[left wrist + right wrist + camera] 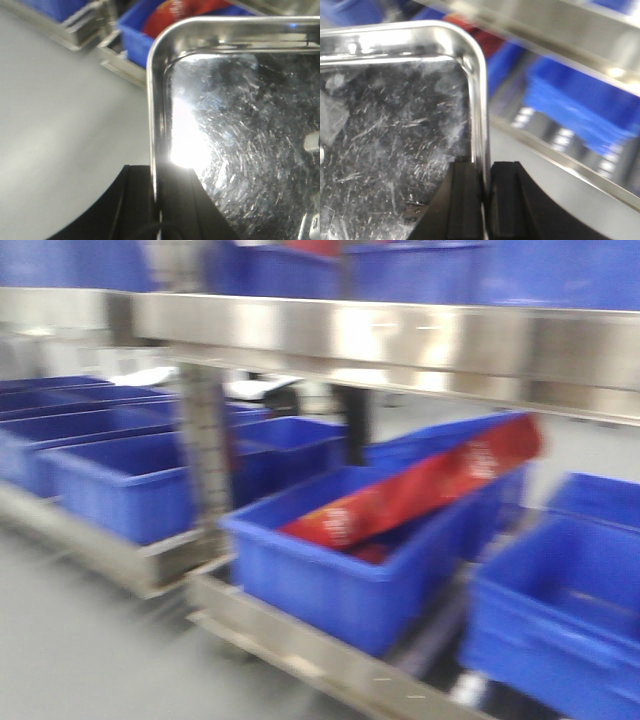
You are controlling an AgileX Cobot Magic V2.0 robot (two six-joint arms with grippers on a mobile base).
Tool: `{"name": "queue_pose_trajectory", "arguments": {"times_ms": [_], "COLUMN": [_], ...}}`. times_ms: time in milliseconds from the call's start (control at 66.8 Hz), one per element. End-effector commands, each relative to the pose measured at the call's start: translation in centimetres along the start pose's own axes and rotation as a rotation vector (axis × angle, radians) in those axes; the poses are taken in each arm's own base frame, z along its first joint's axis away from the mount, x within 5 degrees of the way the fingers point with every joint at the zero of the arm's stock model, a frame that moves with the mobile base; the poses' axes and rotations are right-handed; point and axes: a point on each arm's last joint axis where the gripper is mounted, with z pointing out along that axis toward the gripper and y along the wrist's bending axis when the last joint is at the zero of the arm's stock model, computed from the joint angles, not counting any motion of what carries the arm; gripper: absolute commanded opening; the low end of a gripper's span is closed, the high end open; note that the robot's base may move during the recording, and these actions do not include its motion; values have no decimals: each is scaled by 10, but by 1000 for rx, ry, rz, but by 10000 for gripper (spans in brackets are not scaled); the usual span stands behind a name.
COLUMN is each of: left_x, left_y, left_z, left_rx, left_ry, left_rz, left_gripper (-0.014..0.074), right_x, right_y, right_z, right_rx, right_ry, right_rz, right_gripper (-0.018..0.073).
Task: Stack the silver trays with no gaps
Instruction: 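Hold the tray in both grippers while the base drives to another rack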
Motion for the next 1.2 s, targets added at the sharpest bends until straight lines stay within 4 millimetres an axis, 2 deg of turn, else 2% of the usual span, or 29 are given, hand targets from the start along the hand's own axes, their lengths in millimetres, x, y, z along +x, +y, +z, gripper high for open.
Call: {"name": "queue_pose_trajectory", "arguments": {"times_ms": [0,1183], "left_x": [-2,-2], "left_y": [-14,-14], "left_z": [-5,-5], "left_rx": [117,117], "left_ry": [-32,-32], "left_rz": [13,13], "left_gripper": [-16,-16], "right_x": [-6,-6], "right_y": [12,12], "right_z": [-4,-4], "right_rx": [-125,-125], "right_ry": [-63,-63], "right_rz": [2,2], "right_gripper": [-17,-17]}}
